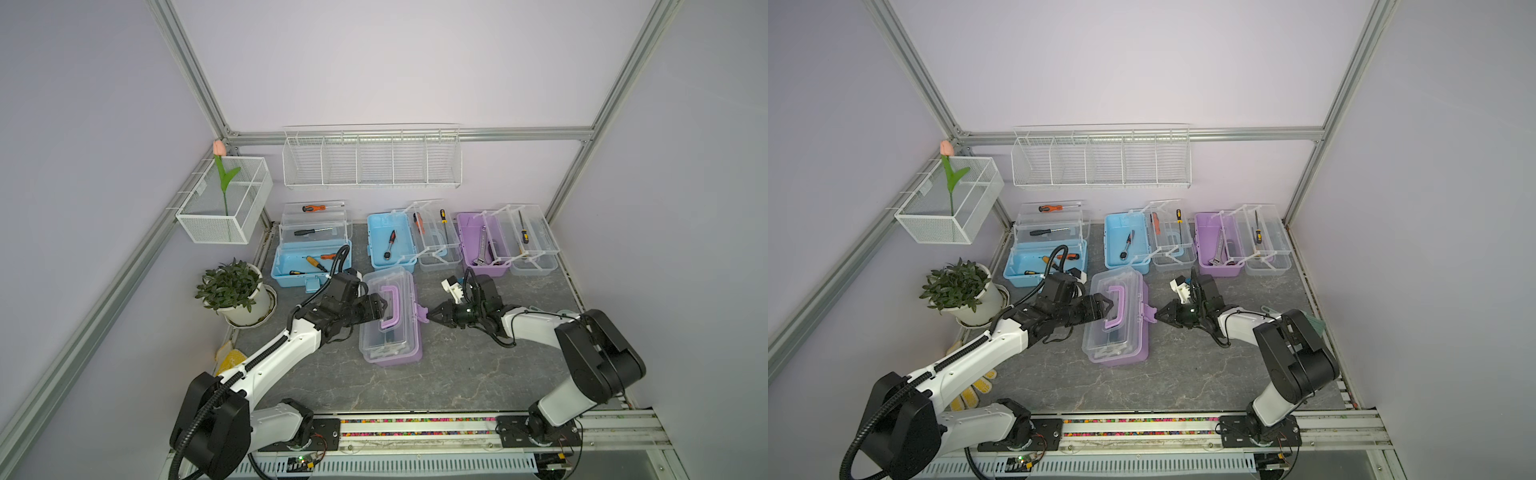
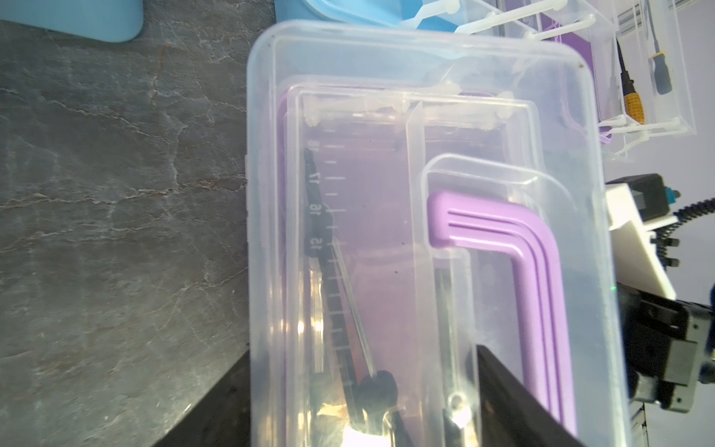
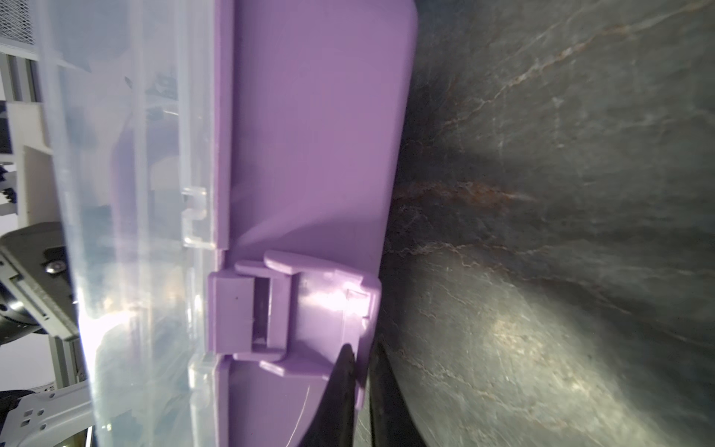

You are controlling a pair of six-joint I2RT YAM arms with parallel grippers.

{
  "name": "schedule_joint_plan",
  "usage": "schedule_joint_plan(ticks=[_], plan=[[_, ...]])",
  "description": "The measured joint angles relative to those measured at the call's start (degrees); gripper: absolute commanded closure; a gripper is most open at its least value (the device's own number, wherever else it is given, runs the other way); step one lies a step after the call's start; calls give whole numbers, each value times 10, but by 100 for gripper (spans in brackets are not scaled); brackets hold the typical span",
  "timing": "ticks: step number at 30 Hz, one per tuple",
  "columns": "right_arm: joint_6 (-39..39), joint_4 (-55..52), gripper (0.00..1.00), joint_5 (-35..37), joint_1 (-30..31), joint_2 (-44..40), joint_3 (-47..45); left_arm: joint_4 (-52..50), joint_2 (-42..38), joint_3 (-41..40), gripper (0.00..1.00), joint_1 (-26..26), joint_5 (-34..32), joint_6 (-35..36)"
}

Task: Close toolboxes
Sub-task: Fasten the toolbox latch on the toolbox.

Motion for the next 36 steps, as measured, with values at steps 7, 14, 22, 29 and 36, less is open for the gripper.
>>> schedule_joint_plan(ticks=[7,14,22,29,36], plan=[[-3,-4,74,-10,-5,-15,0,0,0,0,39,0,-1,0],[29,50,56,-39,-4,-4,-6,0,0,0,39,0,-2,-1],[83,131,57,-58,0,26,-23,-2,0,0,40,1,-2,-2],[71,103,59,-47,0,7,-23,-2,1,1,40,1,-2,-2],[45,56,59,-38,-9,-47,-23,-2,1,1,41,1,-2,-2]])
